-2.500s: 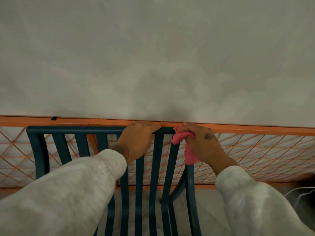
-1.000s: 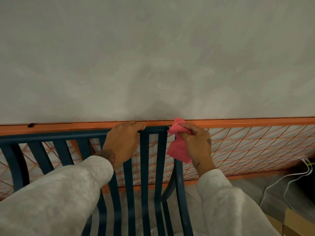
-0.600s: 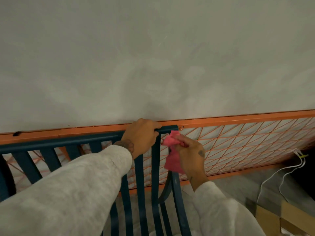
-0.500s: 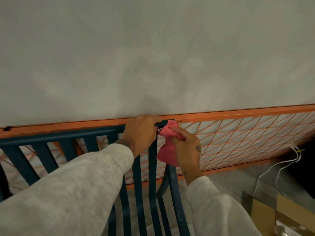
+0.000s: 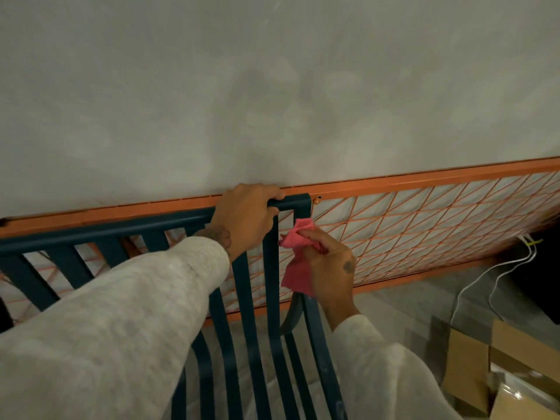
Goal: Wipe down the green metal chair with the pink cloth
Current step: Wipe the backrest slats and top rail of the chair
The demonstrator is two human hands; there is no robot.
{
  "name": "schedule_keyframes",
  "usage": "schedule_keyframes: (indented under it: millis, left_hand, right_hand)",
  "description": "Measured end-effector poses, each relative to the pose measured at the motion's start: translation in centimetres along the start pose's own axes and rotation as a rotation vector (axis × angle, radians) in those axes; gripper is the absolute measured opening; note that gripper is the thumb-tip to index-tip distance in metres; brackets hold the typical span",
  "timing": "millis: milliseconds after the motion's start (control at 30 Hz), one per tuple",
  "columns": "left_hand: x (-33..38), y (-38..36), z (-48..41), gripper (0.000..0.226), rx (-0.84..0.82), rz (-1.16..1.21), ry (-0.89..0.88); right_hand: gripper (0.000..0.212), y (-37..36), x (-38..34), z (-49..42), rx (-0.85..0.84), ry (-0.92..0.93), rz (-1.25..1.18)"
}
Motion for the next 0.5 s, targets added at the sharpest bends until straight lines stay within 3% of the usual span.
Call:
schedule_keyframes:
  millis: [167,267,367,500]
  left_hand:
    - [-0.1,-0.2,0.2,0.032,0.006,0.006,0.011]
    - [0.0,-0.1,0.2,0.032,0.015,0.018,0.009]
    - [-0.2,0.0,0.1,0.032,0.014,-0.002,0.024]
    - [0.1,-0.1,0.1,0.032,0.004,-0.004,0.023]
  right_hand:
    - [0.026,0.0,2.9,2.4,-0.079,-0.104,-0.028]
    - [0.038,-0.2,-0.3,1.0,-0.116,-0.023,0.033]
    - [0.052,-0.4,-1.7,-0.2,-0.029,0.041,0.116]
    - [0.027,0.0,2.1,1.6,-0.074,-0.076,0.001]
Point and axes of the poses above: each hand's wrist, its own z-axis away from the middle knuckle, its own y-axis out of the back of the hand, x = y × z, the point moved 5 cm from there along -z, towards the middle knuckle, and after that the axes turned 15 degrees about -x, right-handed, at the moved point
